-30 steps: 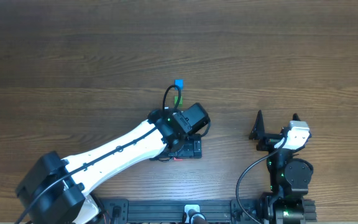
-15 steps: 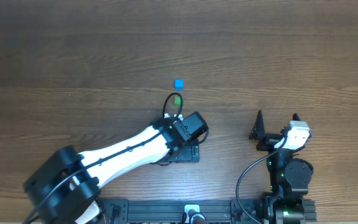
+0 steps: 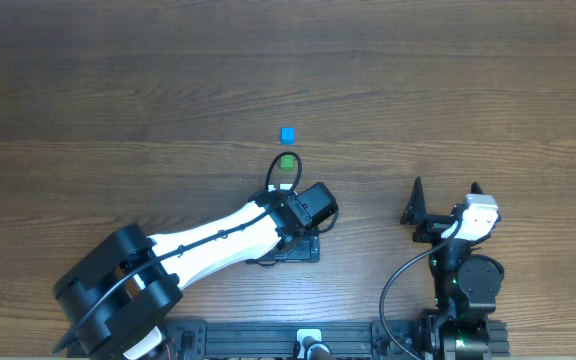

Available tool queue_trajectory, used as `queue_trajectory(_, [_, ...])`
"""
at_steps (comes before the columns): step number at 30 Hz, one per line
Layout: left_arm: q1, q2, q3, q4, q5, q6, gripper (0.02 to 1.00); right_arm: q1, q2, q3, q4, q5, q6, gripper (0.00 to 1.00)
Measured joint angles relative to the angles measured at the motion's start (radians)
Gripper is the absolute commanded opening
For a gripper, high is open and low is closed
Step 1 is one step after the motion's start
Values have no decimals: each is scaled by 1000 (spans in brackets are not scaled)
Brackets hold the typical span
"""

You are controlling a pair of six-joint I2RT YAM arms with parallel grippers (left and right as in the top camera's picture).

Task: Stack Cubes

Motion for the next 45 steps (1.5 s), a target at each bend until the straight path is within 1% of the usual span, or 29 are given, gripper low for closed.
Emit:
queue_trajectory(7, [0,1,0,-6,-14,23,836,0,0,0,0,0,0,991])
queue_trajectory(8, [0,2,0,-7,-14,27,820,0,0,0,0,0,0,993])
queue_trajectory(10, [0,2,0,-7,-18,35,755,0,0,0,0,0,0,993])
queue_trajectory(12, [0,2,0,-7,-21,41,709,0,0,0,0,0,0,993])
queue_trajectory(27, [-8,2,0,-7,-26,50,656,0,0,0,0,0,0,991])
queue_trajectory(33, [-13,2,0,-7,-31,50,564,0,0,0,0,0,0,991])
queue_trajectory(41, [-21,2,0,-6,-36,50,560,0,0,0,0,0,0,993])
queue_trajectory(43, [-24,2,0,-3,-37,50,551,0,0,0,0,0,0,991])
queue_trajectory(45, [-24,2,0,-2,-40,51,518,0,0,0,0,0,0,991])
